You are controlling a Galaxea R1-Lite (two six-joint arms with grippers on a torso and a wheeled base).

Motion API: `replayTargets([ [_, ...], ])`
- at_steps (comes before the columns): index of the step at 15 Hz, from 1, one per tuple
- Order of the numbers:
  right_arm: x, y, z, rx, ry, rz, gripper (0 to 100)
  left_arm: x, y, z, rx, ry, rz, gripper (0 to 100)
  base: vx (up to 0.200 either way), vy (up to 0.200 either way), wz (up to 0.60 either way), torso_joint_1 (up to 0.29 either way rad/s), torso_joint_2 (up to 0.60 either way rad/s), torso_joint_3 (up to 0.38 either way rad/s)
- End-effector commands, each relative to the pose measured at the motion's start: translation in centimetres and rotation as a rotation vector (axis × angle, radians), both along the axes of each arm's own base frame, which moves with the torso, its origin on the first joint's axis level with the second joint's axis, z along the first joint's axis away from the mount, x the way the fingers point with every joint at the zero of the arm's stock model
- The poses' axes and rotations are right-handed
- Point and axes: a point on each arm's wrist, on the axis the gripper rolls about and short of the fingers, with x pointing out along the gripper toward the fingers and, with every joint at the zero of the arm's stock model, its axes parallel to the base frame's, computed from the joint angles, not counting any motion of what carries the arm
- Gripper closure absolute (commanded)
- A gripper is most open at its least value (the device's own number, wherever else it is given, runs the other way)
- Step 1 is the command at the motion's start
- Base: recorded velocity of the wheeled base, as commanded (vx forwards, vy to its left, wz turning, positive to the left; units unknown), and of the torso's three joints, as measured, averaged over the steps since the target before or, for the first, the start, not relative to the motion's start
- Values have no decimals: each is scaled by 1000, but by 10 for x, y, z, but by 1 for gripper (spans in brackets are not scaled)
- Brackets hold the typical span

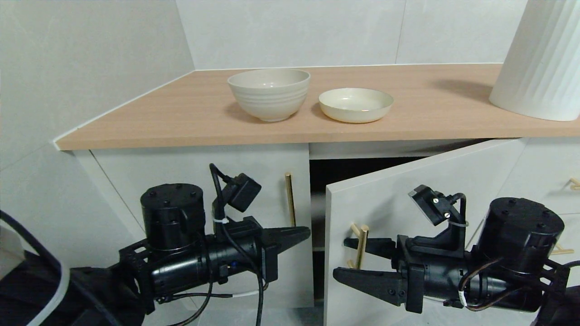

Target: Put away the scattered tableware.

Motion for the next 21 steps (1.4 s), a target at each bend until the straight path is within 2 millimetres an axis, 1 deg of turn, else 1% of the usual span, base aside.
replayTargets([
  [1,1,1,-1,-3,4,1,0,13,-11,-17,8,12,-7,100,0,0,0,0,0,0],
  [3,1,1,-3,-7,6,1,0,23,-18,-23,-12,-21,7,100,0,0,0,0,0,0],
  [5,1,1,-3,-9,7,-1,0,27,-24,-31,-25,-43,32,100,0,0,0,0,0,0],
  [8,1,0,-3,-10,6,-5,0,26,-37,-30,-87,-72,11,100,0,0,0,0,0,0],
  [9,2,-1,-3,-10,4,-13,0,26,-43,-29,-98,-73,23,100,0,0,0,0,0,0],
  [11,6,-6,-3,-10,-1,-33,0,25,-49,-27,-105,-89,48,100,0,0,0,0,0,0],
  [16,10,-13,-2,-35,-78,-78,0,21,-53,-22,-138,-124,37,100,0,0,0,0,0,0],
  [17,8,-20,7,-20,-103,-116,0,22,-53,-21,-151,-130,38,100,0,0,0,0,0,0],
  [19,4,-27,11,-19,-112,-131,0,22,-54,-21,-165,-138,38,100,0,0,0,0,0,0],
  [21,-2,-32,7,-51,-134,-166,0,23,-54,-20,-178,-121,37,100,0,0,0,0,0,0],
])
